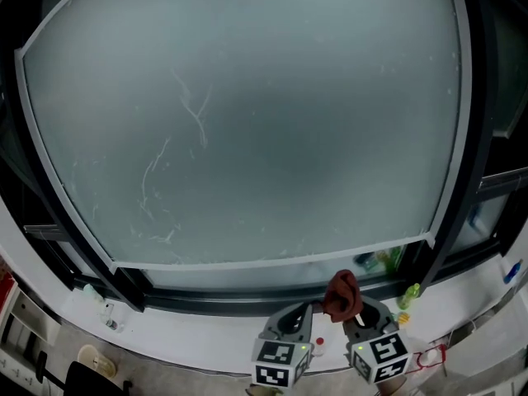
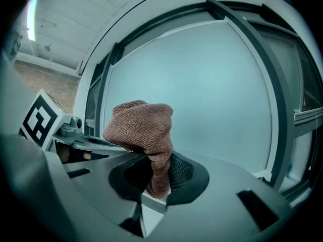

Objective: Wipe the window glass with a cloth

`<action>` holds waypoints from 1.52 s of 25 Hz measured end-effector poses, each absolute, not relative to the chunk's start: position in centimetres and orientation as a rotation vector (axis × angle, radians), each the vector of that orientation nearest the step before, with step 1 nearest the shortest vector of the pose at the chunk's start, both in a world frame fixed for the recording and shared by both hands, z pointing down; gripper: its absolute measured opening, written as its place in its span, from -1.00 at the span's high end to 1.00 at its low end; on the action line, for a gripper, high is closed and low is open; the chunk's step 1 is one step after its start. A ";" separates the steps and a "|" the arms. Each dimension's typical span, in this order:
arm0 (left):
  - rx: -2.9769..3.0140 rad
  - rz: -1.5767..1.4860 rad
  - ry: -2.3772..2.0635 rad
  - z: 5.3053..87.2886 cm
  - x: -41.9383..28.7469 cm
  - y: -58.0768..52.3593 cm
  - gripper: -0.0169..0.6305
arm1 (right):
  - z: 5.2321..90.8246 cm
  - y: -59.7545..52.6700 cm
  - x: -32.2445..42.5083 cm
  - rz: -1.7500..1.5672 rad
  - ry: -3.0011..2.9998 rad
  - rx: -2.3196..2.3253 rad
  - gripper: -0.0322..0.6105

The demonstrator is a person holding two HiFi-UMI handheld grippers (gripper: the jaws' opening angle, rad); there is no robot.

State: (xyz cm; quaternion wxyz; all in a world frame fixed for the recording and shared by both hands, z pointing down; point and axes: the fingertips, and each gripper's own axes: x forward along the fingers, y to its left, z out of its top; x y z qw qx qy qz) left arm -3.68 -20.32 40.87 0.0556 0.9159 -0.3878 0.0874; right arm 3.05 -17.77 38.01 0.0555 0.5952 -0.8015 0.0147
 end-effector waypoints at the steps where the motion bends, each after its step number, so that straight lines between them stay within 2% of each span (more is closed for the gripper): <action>1: 2.782 0.262 -1.176 40.7 -3.5 -20.8 0.93 | 38.0 -18.4 3.2 0.032 -2.437 1.811 0.75; 18: 2.788 0.207 -1.234 37.9 1.3 -30.0 0.93 | 32.3 -30.3 6.8 -0.176 -2.490 1.739 0.75; 38: 2.778 0.193 -1.337 34.6 5.1 -39.2 0.93 | 19.3 -43.2 9.6 -0.525 -2.504 1.664 0.75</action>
